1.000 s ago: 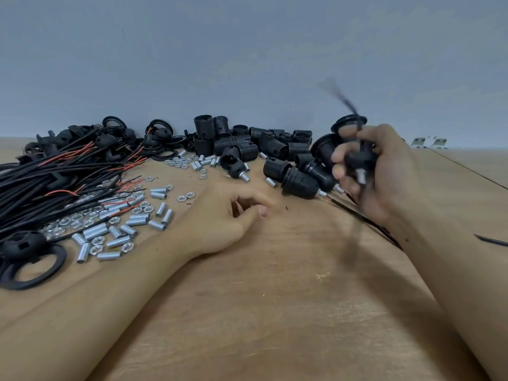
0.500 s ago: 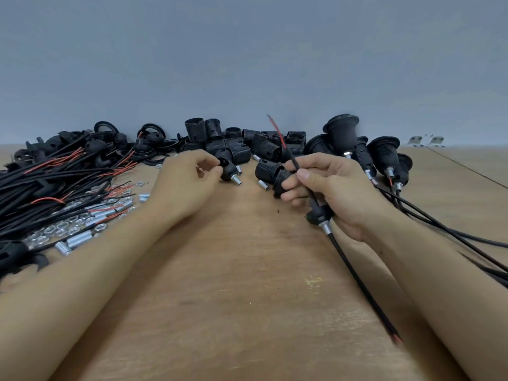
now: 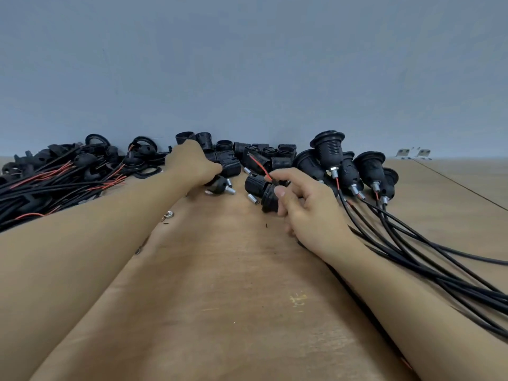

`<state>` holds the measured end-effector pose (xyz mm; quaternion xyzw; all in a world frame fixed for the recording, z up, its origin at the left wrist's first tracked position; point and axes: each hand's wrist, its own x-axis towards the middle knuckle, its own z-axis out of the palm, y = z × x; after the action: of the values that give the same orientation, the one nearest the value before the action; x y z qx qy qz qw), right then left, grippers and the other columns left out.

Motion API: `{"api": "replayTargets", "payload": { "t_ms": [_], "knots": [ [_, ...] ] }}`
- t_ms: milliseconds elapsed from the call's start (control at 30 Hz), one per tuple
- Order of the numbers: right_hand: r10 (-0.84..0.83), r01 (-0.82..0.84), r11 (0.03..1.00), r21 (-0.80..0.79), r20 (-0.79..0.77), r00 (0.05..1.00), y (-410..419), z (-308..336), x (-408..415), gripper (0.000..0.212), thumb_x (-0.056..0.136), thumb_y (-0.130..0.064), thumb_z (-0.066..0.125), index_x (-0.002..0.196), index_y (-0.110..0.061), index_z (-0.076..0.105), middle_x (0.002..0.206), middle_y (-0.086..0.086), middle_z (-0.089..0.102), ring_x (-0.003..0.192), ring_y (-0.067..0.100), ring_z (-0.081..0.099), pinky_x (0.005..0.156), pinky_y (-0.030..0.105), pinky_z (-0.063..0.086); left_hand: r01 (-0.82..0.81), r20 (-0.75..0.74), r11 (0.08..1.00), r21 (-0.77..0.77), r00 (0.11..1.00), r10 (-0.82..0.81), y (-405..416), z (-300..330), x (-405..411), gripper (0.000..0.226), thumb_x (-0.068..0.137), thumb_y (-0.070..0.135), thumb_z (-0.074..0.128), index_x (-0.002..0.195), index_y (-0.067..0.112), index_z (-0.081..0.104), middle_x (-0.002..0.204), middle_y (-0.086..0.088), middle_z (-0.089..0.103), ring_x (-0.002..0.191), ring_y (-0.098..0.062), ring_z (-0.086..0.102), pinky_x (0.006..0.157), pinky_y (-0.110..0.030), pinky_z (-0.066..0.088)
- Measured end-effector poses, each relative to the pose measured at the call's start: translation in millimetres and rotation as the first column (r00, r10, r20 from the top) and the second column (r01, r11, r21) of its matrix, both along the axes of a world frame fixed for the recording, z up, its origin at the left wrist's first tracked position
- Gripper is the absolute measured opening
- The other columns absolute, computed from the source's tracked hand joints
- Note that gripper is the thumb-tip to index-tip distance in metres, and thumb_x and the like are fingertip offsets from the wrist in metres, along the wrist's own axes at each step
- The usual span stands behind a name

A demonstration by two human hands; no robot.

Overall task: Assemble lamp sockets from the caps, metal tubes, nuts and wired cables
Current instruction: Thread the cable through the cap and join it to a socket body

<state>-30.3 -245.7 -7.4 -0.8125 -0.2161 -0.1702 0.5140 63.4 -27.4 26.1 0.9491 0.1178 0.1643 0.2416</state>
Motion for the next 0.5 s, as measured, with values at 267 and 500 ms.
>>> {"api": "replayTargets", "payload": {
  "t_ms": [267, 500],
  "knots": [
    [-0.051, 0.052, 0.998, 0.029, -0.014, 0.999, 0, 0, 1, 0.032, 0.096, -0.001, 0.049, 0.105, -0.030, 0.060, 0.081, -0.006, 0.066, 0.059, -0.001, 0.054, 0.062, 0.018, 0.039, 0.053, 0.373, 0.813, -0.580, 0.904, 0.207, 10, 2, -31, 0.025, 0.075, 0.024, 0.075, 0.098, 0.021, 0.066, 0.094, 0.005, 0.065, 0.098, -0.018, 0.065, 0.091, -0.040, 0.054],
    [-0.010, 0.010, 1.000, -0.007, 0.046, 0.999, 3, 2, -2, 0.014, 0.100, -0.014, 0.052, 0.103, -0.024, 0.062, 0.063, -0.007, 0.056, 0.046, 0.008, 0.044, 0.050, 0.025, 0.037, 0.253, 0.266, 0.172, -0.952, 0.962, 0.057, -8, -31, -109, 0.018, 0.096, 0.025, 0.061, 0.083, 0.013, 0.065, 0.065, -0.004, 0.067, 0.052, -0.015, 0.057, 0.043, -0.023, 0.042]
  ]
}}
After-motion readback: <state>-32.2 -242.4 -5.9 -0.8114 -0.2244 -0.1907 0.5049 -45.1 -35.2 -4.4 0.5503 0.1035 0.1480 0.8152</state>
